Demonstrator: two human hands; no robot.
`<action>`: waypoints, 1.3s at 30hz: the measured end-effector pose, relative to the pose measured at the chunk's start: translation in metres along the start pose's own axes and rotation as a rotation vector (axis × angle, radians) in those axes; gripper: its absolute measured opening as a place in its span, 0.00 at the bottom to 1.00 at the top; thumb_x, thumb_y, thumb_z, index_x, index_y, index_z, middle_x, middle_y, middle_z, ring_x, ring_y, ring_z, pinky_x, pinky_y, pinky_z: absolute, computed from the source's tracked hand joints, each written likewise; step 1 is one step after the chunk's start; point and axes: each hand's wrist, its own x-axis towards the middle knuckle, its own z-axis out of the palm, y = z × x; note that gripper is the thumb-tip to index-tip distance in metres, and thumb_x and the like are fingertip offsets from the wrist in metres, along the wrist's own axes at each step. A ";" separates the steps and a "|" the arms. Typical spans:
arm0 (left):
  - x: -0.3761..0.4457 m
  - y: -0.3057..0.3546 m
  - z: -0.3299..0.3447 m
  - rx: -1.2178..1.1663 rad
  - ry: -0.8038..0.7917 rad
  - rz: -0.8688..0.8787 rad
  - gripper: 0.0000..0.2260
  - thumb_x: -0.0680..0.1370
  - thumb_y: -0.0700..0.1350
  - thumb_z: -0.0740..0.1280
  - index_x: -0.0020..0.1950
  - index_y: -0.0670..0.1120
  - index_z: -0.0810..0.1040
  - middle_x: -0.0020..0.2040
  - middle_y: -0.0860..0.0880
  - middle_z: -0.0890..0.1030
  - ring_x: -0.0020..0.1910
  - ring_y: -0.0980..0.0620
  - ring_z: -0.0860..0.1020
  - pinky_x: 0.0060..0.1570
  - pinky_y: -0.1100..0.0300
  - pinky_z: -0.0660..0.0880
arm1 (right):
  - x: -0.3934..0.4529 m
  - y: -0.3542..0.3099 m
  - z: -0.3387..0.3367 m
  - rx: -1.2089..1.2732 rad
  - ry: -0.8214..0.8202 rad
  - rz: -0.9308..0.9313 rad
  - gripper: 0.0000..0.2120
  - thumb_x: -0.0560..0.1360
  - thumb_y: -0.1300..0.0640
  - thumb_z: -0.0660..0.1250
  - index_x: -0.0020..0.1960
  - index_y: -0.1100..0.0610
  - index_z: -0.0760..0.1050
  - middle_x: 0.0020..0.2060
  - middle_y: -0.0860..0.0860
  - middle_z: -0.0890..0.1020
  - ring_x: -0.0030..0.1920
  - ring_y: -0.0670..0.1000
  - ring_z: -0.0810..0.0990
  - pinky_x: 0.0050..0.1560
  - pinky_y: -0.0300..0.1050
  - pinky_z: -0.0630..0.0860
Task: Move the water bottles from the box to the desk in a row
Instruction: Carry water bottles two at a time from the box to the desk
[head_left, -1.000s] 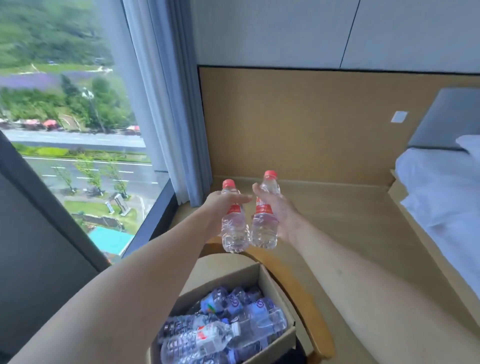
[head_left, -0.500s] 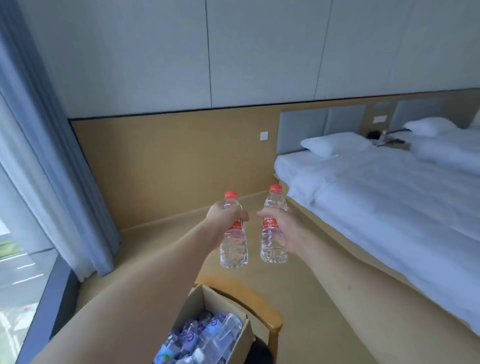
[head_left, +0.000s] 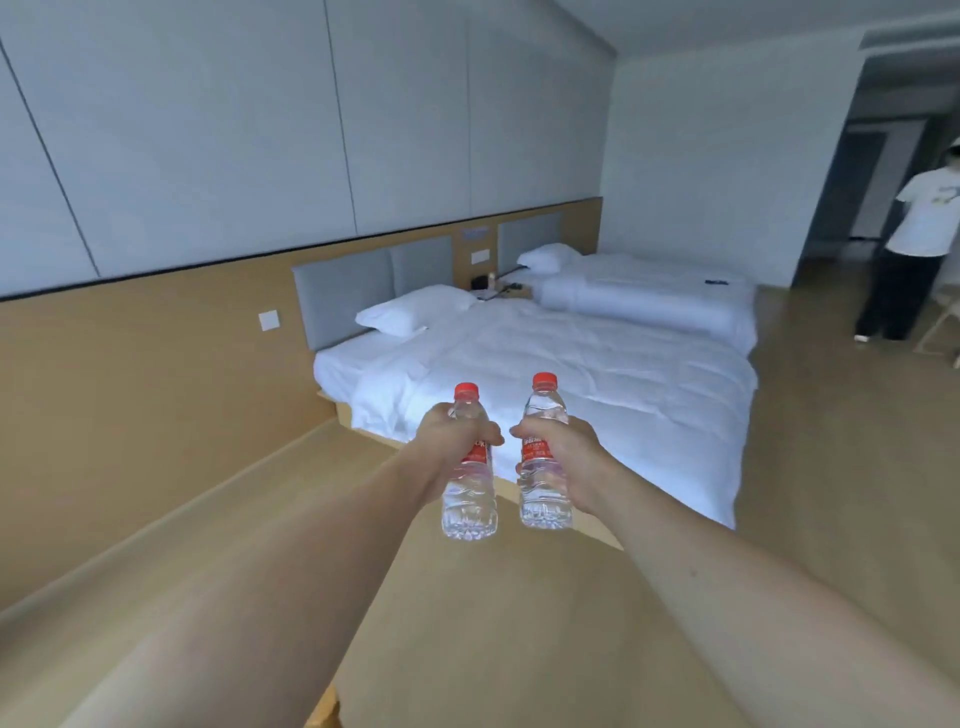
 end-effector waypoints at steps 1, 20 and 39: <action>0.002 0.002 0.026 0.003 -0.031 -0.006 0.21 0.69 0.34 0.77 0.58 0.41 0.75 0.43 0.41 0.80 0.34 0.44 0.79 0.34 0.57 0.77 | 0.002 -0.004 -0.026 0.008 0.028 0.004 0.17 0.68 0.64 0.76 0.55 0.64 0.76 0.39 0.62 0.78 0.35 0.60 0.79 0.39 0.54 0.78; 0.023 0.030 0.489 0.078 -0.647 -0.050 0.22 0.68 0.30 0.74 0.59 0.42 0.72 0.45 0.40 0.79 0.28 0.48 0.81 0.27 0.57 0.77 | -0.025 -0.037 -0.461 0.167 0.617 0.029 0.29 0.63 0.60 0.79 0.57 0.55 0.68 0.47 0.61 0.82 0.34 0.57 0.83 0.33 0.48 0.80; 0.127 0.063 0.889 0.277 -1.225 -0.054 0.21 0.69 0.35 0.76 0.53 0.50 0.70 0.50 0.43 0.79 0.42 0.46 0.82 0.40 0.53 0.82 | 0.039 -0.101 -0.752 0.342 1.255 -0.061 0.14 0.70 0.64 0.74 0.52 0.62 0.72 0.36 0.59 0.74 0.28 0.56 0.75 0.33 0.49 0.74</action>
